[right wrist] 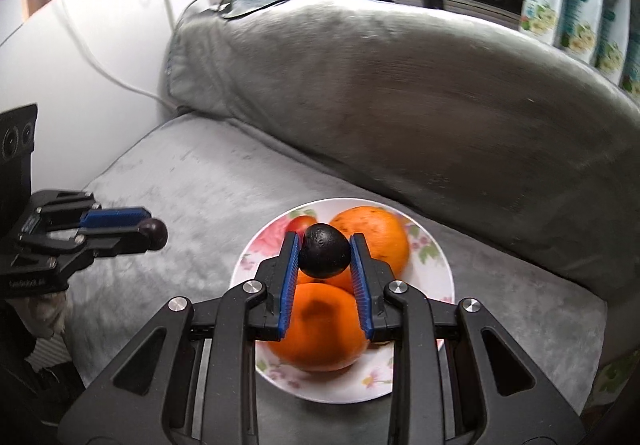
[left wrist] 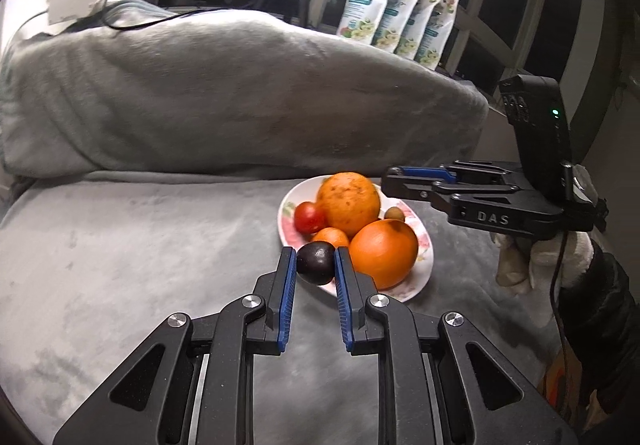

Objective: Organize fruits
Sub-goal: 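Carry the plum with the left tool while the right tool carries its plum to the plate, then lower both dark plums onto the plate and open both tools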

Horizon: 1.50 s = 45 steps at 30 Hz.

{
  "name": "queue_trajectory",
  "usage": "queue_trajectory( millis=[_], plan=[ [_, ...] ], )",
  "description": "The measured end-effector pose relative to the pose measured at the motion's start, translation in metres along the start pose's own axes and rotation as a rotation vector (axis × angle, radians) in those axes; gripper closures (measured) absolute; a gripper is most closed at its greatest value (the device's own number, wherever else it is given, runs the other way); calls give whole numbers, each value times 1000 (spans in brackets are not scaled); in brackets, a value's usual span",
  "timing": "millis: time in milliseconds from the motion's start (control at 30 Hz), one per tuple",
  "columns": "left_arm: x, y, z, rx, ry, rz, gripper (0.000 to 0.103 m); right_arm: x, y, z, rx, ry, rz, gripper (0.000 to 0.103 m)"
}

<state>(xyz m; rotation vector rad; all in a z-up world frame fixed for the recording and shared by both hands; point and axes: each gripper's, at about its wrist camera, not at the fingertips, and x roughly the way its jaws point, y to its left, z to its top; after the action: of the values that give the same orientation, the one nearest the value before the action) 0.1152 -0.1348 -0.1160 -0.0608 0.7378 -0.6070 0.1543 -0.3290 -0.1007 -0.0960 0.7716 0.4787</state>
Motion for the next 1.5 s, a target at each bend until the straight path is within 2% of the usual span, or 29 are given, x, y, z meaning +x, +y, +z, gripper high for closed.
queue_trajectory(
  millis=[433, 633, 1367, 1467, 1500],
  plan=[
    [34, -8, 5, 21, 46, -5, 85, 10, -44, -8, 146, -19, -19, 76],
    [45, -7, 8, 20, 58, 2, 85, 12, -57, -11, 169, -14, -26, 76],
    [65, -11, 13, 35, 64, 1, 85, 17, -67, -24, 204, 20, -17, 76],
    [66, -13, 13, 43, 62, -4, 85, 16, -66, -24, 201, 11, -20, 72],
    [67, -14, 13, 46, 61, -5, 85, 14, -66, -24, 201, 6, -19, 64]
  ],
)
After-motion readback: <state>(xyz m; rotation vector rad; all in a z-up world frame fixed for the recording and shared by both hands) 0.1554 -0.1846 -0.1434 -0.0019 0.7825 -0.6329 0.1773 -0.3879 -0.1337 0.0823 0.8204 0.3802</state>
